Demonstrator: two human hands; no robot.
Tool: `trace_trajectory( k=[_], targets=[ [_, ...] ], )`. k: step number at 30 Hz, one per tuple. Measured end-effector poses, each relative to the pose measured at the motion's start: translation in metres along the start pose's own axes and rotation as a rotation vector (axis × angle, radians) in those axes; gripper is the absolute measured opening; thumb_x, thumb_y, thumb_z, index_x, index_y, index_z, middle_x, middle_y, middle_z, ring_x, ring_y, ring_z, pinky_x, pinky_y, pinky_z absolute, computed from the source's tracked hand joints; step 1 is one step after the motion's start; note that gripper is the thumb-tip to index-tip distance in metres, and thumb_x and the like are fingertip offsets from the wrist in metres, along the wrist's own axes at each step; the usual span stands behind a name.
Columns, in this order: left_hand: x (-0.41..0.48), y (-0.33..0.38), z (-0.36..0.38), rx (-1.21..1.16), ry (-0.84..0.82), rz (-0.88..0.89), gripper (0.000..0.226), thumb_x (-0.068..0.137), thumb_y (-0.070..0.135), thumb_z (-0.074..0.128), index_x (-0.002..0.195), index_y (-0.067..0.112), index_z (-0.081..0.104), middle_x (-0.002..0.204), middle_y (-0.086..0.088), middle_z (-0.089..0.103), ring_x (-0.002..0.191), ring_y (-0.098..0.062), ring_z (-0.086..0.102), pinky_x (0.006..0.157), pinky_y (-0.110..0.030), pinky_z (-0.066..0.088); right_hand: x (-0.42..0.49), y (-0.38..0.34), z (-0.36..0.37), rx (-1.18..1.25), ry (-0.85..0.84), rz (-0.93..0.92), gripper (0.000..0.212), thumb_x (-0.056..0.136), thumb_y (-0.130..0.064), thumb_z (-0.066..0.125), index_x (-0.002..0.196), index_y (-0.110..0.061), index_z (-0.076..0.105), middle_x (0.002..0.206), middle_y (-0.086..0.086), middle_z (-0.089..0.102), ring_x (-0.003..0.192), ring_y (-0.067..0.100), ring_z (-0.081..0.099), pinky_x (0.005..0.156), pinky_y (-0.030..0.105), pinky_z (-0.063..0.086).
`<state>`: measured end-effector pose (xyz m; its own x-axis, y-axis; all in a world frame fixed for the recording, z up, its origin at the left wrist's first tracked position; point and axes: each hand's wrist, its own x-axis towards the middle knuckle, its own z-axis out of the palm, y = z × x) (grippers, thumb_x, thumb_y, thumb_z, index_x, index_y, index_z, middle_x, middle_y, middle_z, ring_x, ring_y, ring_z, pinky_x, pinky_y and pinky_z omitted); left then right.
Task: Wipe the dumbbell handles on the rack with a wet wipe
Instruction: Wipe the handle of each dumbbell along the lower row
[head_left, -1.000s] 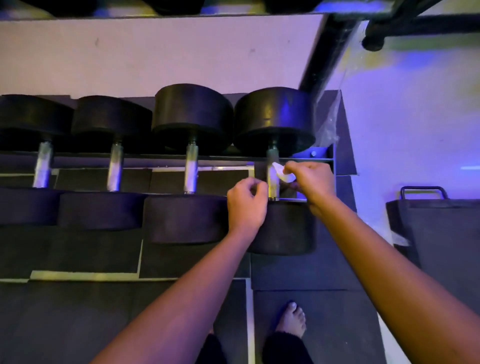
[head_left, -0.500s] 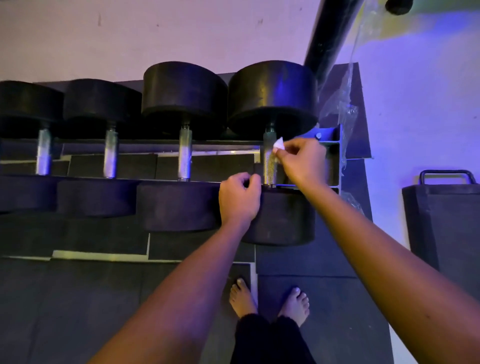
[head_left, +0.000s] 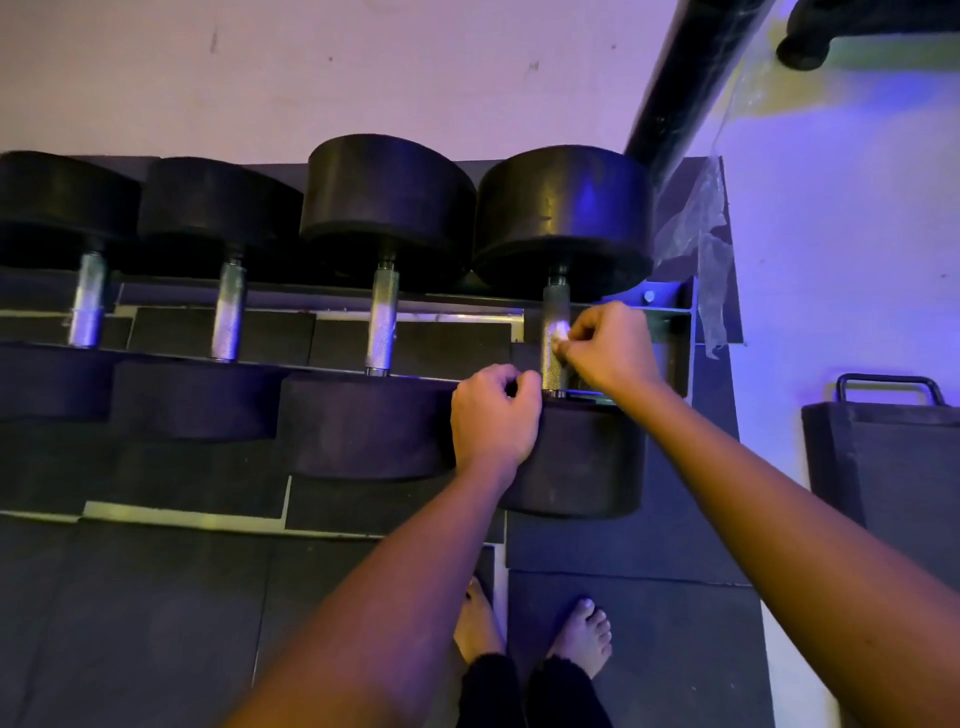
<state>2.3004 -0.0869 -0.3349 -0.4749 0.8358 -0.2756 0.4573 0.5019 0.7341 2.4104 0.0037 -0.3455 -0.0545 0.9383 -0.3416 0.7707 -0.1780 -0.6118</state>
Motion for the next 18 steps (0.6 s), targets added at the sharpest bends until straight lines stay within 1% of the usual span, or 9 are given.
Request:
trace_trajectory(
  k=[3, 4, 6, 8, 9, 11, 12, 14, 18],
  targets=[
    [0.001, -0.002, 0.001, 0.004, 0.006, 0.016, 0.027, 0.084, 0.025, 0.055, 0.062, 0.013, 0.065, 0.057, 0.001, 0.058, 0.061, -0.016, 0.054, 0.054, -0.028, 0.034, -0.015, 0.007, -0.005, -0.057, -0.138, -0.022, 0.009, 0.076, -0.014, 0.074, 0.069, -0.008, 0.072, 0.069, 0.007, 0.068, 0.07, 0.019, 0.063, 0.06, 0.023, 0.041],
    [0.001, -0.003, 0.001, 0.005, 0.005, 0.019, 0.027, 0.083, 0.026, 0.055, 0.061, 0.013, 0.064, 0.057, 0.001, 0.058, 0.061, -0.017, 0.053, 0.054, -0.028, 0.034, -0.017, 0.009, -0.007, -0.044, -0.144, -0.021, 0.009, 0.076, -0.015, 0.074, 0.071, -0.008, 0.073, 0.068, 0.007, 0.068, 0.067, 0.018, 0.062, 0.058, 0.023, 0.041],
    [0.003, -0.004, 0.002, -0.006, 0.01, 0.025, 0.029, 0.08, 0.029, 0.052, 0.06, 0.012, 0.062, 0.056, 0.0, 0.057, 0.06, -0.019, 0.053, 0.054, -0.031, 0.037, -0.013, 0.009, -0.01, 0.003, -0.043, -0.008, 0.011, 0.077, -0.018, 0.073, 0.075, -0.008, 0.072, 0.069, 0.008, 0.068, 0.068, 0.02, 0.063, 0.058, 0.026, 0.045],
    [0.003, -0.005, 0.003, -0.014, 0.015, 0.023, 0.031, 0.077, 0.033, 0.048, 0.06, 0.01, 0.062, 0.056, -0.002, 0.057, 0.06, -0.021, 0.054, 0.054, -0.033, 0.04, 0.0, 0.004, -0.011, 0.059, 0.091, 0.005, 0.017, 0.079, -0.024, 0.072, 0.079, -0.007, 0.07, 0.073, 0.01, 0.069, 0.072, 0.024, 0.064, 0.066, 0.033, 0.049],
    [0.003, -0.005, 0.003, -0.014, 0.013, 0.024, 0.031, 0.077, 0.033, 0.048, 0.06, 0.01, 0.062, 0.056, -0.002, 0.058, 0.06, -0.021, 0.054, 0.055, -0.034, 0.041, 0.008, -0.001, -0.01, 0.09, 0.129, 0.01, 0.018, 0.08, -0.024, 0.072, 0.081, -0.006, 0.069, 0.076, 0.011, 0.069, 0.075, 0.025, 0.063, 0.07, 0.036, 0.05],
    [0.003, -0.006, 0.003, -0.002, 0.008, 0.03, 0.029, 0.079, 0.03, 0.051, 0.061, 0.011, 0.062, 0.057, -0.002, 0.059, 0.061, -0.02, 0.054, 0.056, -0.033, 0.041, 0.021, -0.014, -0.006, 0.121, 0.143, 0.012, 0.016, 0.08, -0.022, 0.073, 0.088, -0.008, 0.07, 0.084, 0.013, 0.071, 0.081, 0.026, 0.065, 0.076, 0.038, 0.053],
    [0.003, -0.006, 0.003, 0.005, 0.007, 0.035, 0.028, 0.08, 0.029, 0.052, 0.061, 0.012, 0.062, 0.058, -0.001, 0.059, 0.061, -0.019, 0.054, 0.056, -0.032, 0.04, 0.025, -0.018, -0.002, 0.113, 0.146, 0.012, 0.014, 0.079, -0.02, 0.073, 0.088, -0.009, 0.07, 0.086, 0.013, 0.071, 0.083, 0.028, 0.066, 0.078, 0.037, 0.054],
    [0.004, -0.007, 0.003, 0.009, 0.002, 0.048, 0.028, 0.08, 0.029, 0.051, 0.059, 0.014, 0.059, 0.058, 0.0, 0.057, 0.061, -0.018, 0.053, 0.056, -0.031, 0.038, 0.025, -0.022, 0.003, 0.087, 0.161, 0.026, 0.007, 0.079, -0.019, 0.073, 0.08, -0.014, 0.069, 0.083, 0.012, 0.07, 0.081, 0.029, 0.066, 0.076, 0.034, 0.054],
    [0.003, -0.006, 0.003, 0.014, -0.023, 0.05, 0.029, 0.079, 0.033, 0.048, 0.052, 0.021, 0.048, 0.055, 0.005, 0.05, 0.064, -0.02, 0.052, 0.057, -0.031, 0.037, 0.006, -0.013, 0.005, 0.044, 0.102, 0.06, 0.019, 0.078, -0.022, 0.077, 0.067, -0.011, 0.065, 0.072, 0.011, 0.067, 0.076, 0.029, 0.066, 0.068, 0.032, 0.05]
  ],
)
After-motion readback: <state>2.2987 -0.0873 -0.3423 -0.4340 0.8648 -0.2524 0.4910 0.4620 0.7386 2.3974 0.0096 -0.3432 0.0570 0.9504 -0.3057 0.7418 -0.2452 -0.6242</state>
